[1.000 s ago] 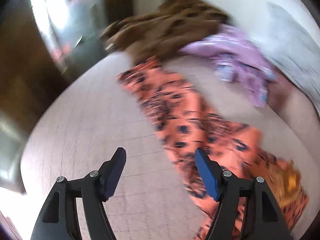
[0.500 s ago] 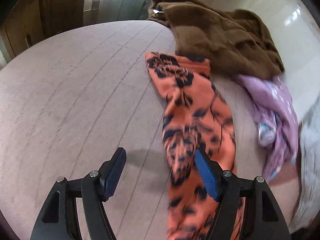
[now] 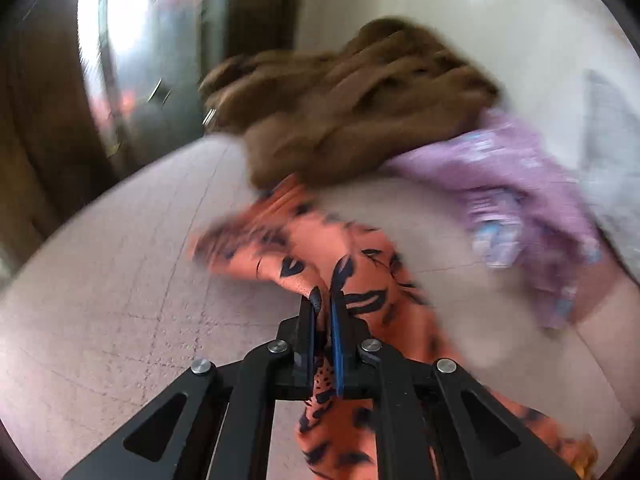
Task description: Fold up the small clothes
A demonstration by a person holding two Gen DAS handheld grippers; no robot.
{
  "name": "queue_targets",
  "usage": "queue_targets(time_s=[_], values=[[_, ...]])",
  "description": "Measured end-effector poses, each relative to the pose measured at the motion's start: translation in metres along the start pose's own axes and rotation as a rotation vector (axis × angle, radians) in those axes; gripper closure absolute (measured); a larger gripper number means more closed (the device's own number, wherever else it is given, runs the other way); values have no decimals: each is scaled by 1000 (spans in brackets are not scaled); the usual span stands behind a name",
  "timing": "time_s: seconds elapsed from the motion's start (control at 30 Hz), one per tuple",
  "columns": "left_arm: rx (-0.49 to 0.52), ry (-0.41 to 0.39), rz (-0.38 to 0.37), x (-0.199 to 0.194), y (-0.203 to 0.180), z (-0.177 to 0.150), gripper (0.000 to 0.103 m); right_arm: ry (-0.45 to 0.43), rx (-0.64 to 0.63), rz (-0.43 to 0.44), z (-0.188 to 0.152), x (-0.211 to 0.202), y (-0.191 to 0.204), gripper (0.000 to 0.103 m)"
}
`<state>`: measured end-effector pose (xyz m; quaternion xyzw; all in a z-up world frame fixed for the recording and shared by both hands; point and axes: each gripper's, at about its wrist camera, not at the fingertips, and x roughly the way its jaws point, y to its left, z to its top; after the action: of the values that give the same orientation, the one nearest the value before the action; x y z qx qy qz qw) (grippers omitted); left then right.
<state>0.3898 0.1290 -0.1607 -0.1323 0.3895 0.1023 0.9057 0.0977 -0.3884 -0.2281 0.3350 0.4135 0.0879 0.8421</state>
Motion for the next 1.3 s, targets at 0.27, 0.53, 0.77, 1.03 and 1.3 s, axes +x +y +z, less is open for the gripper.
queue_targets(time_s=[0.27,0.53,0.77,1.03,1.3], values=[[332,-184,-222,-177,-102,-27,96,-125,93,26,12,-44,-11,39],[725,-103,-507,-288,-237,-143,92,-302,151,42,20,-102,-25,38],[836,-172,-582,-327,-240,-189,29,-393,214,69,20,-133,-46,25],[582,-93,-295,-234,-145,-172,27,-257,185,7,21,-104,-38,25],[451,-79,-151,-165,-103,-160,27,-147,183,-153,18,-52,-46,25]])
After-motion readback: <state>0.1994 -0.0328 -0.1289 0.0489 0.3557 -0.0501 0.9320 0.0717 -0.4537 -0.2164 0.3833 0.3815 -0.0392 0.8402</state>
